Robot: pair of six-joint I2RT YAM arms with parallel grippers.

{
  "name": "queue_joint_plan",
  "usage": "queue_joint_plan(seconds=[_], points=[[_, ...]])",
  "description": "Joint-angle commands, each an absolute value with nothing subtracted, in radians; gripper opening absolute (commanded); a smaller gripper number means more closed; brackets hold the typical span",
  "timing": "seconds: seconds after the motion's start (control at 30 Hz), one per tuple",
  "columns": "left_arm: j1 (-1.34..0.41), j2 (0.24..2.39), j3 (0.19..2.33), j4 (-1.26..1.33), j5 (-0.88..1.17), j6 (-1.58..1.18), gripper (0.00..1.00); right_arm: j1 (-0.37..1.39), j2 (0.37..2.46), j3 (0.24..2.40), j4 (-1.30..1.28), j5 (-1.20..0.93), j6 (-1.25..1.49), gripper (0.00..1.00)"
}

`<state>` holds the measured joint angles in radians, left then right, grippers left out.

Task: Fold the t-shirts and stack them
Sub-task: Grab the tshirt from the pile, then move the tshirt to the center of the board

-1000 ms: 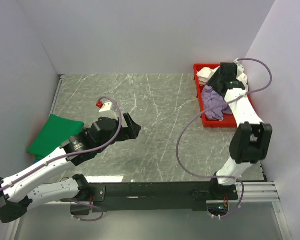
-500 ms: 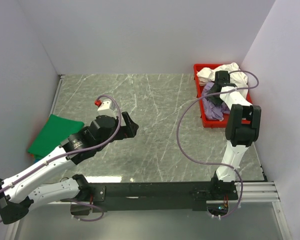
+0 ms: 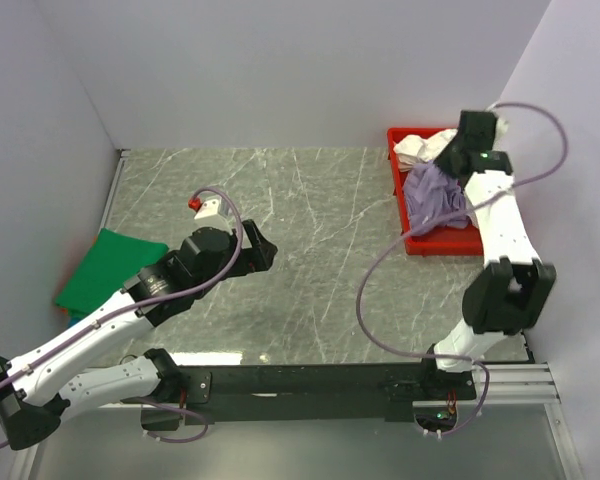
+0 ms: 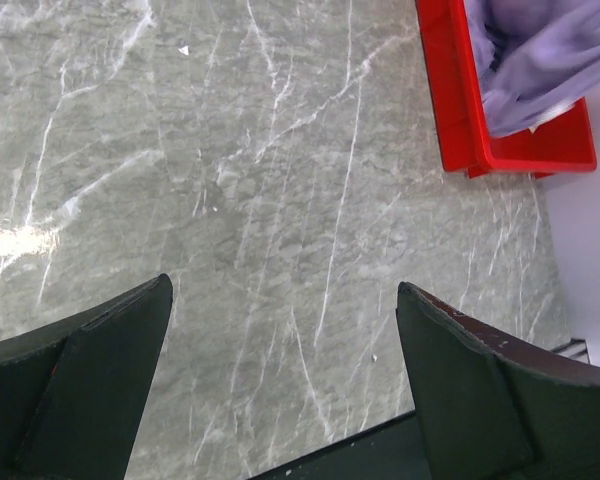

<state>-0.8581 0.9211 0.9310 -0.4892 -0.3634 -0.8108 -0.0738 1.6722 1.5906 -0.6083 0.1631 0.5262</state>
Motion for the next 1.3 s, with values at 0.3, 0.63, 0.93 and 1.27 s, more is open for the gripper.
queue_joint_plan(seconds=[0.3, 0.63, 0.93, 1.27], points=[[-0.764, 0.939, 0.885, -0.362, -0.290, -0.877, 1.00, 0.181, 1.361, 2.163, -0.687, 0.098, 0.471, 0.00], [-0.729, 0.920, 0.827, -0.321, -0.268, -0.903, 1.00, 0.272, 1.232, 2.111, -0.363, -0.196, 0.638, 0.00], [-0.718, 0.946, 0.795, -0.301, -0.258, -0.919, 0.99, 0.262, 1.284, 1.730, -0.262, -0.296, 0.660, 0.02], [-0.706, 0.999, 0.695, -0.279, -0.203, -0.928, 0.94, 0.209, 1.378, 1.390, -0.422, -0.131, 0.546, 0.55]])
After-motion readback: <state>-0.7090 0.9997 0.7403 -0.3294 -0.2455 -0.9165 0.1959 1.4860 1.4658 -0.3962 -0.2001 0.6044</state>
